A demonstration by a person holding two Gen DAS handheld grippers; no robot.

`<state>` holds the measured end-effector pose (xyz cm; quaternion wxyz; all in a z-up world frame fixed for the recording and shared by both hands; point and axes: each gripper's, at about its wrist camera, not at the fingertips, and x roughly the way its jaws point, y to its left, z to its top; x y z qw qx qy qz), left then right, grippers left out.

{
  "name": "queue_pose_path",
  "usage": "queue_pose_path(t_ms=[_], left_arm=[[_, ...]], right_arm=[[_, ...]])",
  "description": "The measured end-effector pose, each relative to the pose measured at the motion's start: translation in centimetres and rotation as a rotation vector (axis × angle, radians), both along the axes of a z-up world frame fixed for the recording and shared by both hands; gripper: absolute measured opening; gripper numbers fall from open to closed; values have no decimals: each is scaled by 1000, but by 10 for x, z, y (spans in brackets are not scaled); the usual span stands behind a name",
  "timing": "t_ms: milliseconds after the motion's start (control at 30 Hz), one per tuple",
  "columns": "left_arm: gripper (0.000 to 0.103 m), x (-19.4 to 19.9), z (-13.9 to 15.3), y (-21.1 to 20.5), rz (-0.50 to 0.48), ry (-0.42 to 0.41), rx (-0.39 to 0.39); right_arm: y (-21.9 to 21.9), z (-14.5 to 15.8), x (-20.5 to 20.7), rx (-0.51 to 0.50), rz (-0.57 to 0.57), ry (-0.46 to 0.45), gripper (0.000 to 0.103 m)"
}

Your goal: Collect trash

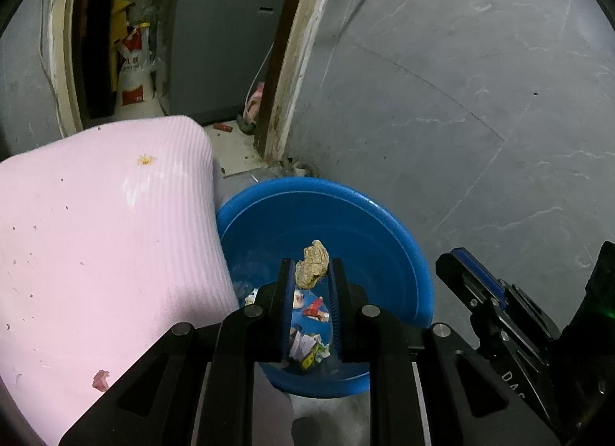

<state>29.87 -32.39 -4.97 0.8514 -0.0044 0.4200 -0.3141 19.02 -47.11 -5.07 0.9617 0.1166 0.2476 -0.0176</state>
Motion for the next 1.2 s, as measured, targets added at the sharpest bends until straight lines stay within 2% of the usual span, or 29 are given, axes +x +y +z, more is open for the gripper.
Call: queue_pose_path(t_ms=[233,367,467,533,600,767,1100,1200], left_arm=[[16,-1,-5,-3,-1,10,19],[26,-1,-5,-4,7,12,15],[27,-2,-4,-1,11,11,6],[32,-3,-4,2,19,1,7],[42,-4,-1,6,26,-6,-2],[54,-6,7,18,62,-43,4],[90,-7,32,59,173,-96,-24],[92,-9,40,67,193,-111,-25]], right_arm=[[2,1,-2,2,-5,6,17],[1,2,0,1,-12,3,17],[1,3,-2,-2,-19,0,17],[0,4,-3,-1,-24,-2,17],[1,6,-3,-3,-30,-5,17],[0,14,-6,-12,-41,-15,22],[11,37,-14,-18,-44,-53,58],[17,44,-18,-12,-42,-70,74]])
